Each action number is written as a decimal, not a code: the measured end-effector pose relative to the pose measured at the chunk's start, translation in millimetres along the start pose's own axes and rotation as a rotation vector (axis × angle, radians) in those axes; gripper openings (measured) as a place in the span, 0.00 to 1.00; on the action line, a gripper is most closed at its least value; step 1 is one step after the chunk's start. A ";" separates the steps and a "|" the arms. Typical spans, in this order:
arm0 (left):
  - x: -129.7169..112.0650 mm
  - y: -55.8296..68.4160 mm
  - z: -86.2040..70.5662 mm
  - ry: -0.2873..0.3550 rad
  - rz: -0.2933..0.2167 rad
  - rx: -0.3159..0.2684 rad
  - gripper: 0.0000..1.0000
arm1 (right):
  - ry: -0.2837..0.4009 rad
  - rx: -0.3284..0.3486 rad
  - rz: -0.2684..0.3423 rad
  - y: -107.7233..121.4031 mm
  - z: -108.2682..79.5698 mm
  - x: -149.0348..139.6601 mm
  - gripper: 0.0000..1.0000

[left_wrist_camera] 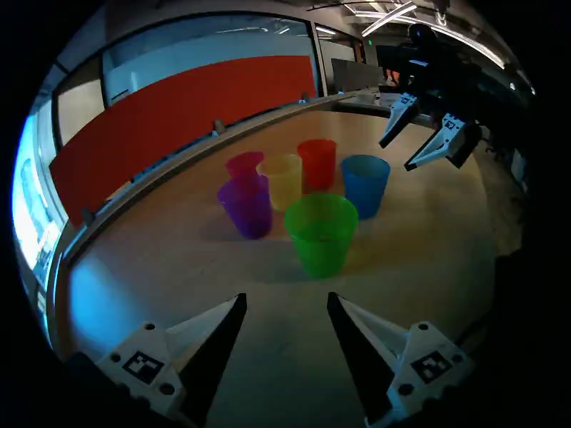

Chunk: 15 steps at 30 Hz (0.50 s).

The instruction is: Pour water

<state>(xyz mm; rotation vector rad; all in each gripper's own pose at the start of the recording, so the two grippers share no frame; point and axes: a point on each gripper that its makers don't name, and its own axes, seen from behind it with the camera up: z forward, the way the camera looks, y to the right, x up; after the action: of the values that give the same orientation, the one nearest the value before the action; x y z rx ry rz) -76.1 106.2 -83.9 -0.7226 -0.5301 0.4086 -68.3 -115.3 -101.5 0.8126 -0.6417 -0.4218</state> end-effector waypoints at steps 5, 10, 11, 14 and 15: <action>4.3 -16.5 -9.9 0.040 -0.044 0.088 0.83 | 0.035 -0.071 0.053 13.7 -11.4 -0.2 0.95; 11.0 -31.6 -18.7 0.087 -0.089 0.168 0.83 | 0.081 -0.143 0.096 25.8 -22.2 3.6 0.95; 12.4 -34.2 -20.3 0.098 -0.096 0.183 0.83 | 0.090 -0.157 0.102 28.0 -24.2 4.6 0.95; 17.7 -41.3 -25.6 0.131 -0.117 0.225 0.83 | 0.119 -0.194 0.119 33.6 -30.3 8.0 0.95; 19.5 -43.5 -27.2 0.142 -0.124 0.238 0.83 | 0.129 -0.204 0.125 35.2 -32.2 9.1 0.95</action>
<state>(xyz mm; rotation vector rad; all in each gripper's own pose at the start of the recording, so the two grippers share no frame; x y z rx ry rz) -37.4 72.8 -64.0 -0.4828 -0.3821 0.2952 -36.3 -81.5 -87.6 0.5966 -0.5169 -0.3130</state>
